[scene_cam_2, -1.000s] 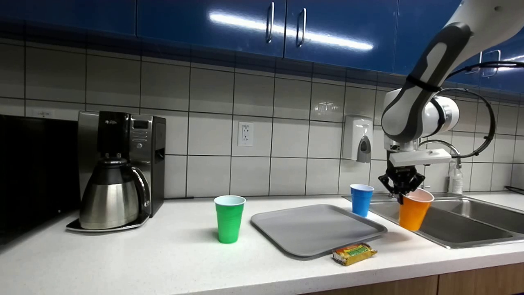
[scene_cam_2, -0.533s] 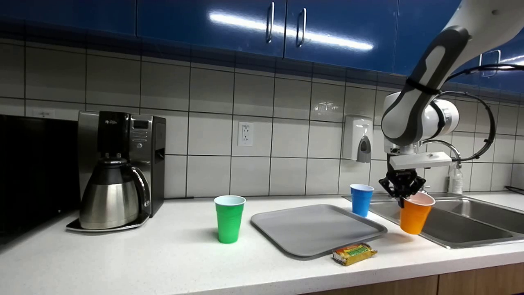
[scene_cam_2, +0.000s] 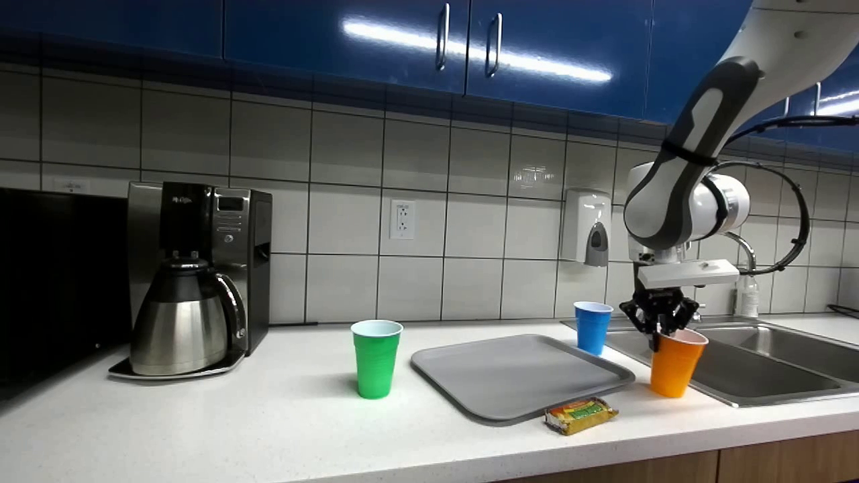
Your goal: Remove the cups from the tray
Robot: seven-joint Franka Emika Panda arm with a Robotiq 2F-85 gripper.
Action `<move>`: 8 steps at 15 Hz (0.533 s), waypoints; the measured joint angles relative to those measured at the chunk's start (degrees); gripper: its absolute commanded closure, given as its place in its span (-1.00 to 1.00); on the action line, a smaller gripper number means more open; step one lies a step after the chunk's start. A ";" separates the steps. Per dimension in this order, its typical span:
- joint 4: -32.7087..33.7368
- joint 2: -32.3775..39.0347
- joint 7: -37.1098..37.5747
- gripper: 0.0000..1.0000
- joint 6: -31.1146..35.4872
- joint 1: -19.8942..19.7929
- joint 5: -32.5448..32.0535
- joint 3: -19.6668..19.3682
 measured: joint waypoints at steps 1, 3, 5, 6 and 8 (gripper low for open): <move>0.02 0.23 0.06 -0.16 0.27 0.00 0.00 -0.02; 0.07 0.69 0.19 -0.46 0.81 0.00 0.00 -0.05; 0.13 0.95 0.27 -0.77 1.18 0.00 0.00 -0.08; 0.17 1.08 0.30 -0.94 1.31 0.00 0.00 -0.10; 0.28 1.34 0.36 -1.00 1.58 0.00 0.00 -0.10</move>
